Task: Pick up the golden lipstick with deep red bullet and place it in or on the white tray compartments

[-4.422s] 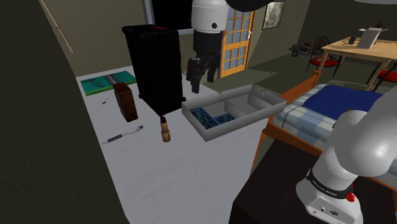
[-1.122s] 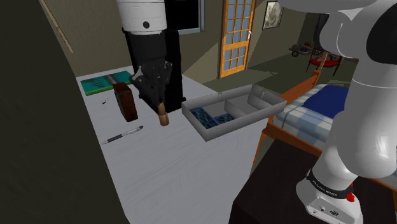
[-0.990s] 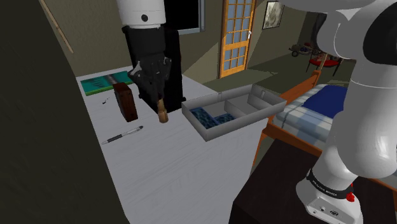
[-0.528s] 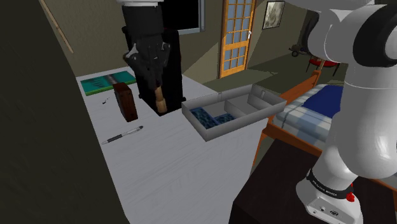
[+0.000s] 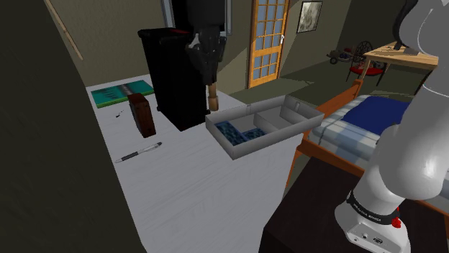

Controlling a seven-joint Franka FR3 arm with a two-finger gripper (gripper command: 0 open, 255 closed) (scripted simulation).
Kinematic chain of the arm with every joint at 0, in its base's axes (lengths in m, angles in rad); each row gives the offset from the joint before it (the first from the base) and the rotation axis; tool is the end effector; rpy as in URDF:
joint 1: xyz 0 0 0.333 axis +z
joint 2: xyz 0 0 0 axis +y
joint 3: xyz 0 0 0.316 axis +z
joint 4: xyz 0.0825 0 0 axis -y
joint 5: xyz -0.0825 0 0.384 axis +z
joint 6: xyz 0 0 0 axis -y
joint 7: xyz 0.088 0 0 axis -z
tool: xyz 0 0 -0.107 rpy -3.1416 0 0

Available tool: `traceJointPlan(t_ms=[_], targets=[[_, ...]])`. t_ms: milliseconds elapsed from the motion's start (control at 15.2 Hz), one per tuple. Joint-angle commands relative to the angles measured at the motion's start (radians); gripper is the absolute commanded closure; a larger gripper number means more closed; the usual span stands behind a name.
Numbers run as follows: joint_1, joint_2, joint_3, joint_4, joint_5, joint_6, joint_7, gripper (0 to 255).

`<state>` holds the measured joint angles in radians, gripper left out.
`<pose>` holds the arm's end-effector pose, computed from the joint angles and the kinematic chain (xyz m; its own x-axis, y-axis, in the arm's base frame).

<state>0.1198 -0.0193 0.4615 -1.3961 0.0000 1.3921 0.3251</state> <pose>0.4393 0.2923 0.6988 0.9672 0.2534 0.0153 0.2534 -0.9674 0.0039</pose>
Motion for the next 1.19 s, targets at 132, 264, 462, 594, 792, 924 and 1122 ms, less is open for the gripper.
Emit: traceJointPlan(t_ms=[132, 264, 462, 594, 792, 924, 1122], targets=[[-0.051, -0.146, -0.069, -0.140, 0.058, 0.005, -0.115, 255], [-0.068, -0.203, -0.106, -0.190, 0.073, -0.001, -0.168, 255], [-0.089, -0.279, -0.162, -0.252, 0.085, -0.014, -0.246, 255], [-0.101, -0.323, -0.200, -0.286, 0.086, -0.026, -0.297, 255], [-0.118, -0.380, -0.257, -0.328, 0.080, -0.044, -0.372, 255], [-0.122, -0.404, -0.276, -0.360, 0.076, -0.037, -0.397, 255], [-0.121, -0.425, -0.276, -0.422, 0.079, 0.004, -0.400, 255]])
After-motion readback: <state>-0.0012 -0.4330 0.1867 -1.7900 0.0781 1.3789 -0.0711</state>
